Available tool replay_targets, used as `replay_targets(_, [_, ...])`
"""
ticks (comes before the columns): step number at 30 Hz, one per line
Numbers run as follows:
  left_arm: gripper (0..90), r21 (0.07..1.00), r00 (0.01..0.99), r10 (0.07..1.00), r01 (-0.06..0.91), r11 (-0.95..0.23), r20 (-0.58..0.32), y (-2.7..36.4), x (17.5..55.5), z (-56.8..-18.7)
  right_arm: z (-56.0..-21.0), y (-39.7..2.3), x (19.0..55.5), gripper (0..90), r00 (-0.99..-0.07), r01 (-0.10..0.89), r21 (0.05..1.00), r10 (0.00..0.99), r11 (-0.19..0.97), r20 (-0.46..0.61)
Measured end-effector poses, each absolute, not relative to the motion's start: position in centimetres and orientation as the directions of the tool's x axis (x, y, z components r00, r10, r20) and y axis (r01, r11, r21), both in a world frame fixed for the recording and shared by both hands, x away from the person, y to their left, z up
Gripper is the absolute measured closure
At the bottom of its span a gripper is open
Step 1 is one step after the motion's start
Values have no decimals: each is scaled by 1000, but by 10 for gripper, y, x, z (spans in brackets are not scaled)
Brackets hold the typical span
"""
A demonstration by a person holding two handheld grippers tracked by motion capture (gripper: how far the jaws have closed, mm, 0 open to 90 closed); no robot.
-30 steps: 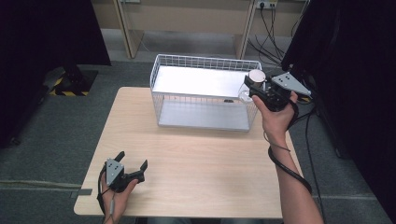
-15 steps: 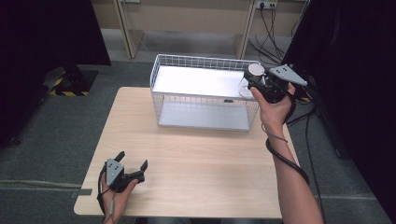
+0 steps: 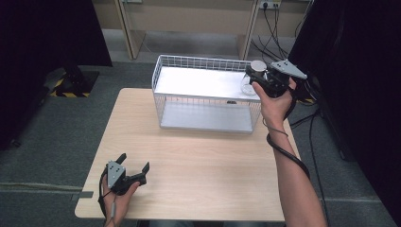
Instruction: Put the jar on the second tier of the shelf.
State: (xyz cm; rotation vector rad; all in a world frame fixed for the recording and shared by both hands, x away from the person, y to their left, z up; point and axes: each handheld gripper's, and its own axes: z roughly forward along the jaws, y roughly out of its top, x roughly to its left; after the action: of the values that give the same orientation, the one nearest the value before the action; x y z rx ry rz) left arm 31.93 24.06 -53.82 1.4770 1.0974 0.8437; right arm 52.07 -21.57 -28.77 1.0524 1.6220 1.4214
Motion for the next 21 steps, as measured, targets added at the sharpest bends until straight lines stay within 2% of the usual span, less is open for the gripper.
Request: replay_targets(21, [23, 980, 331, 942, 197, -16, -51, 241, 320, -538, -294, -218, 554, 404, -352, 187, 982, 935, 35, 33])
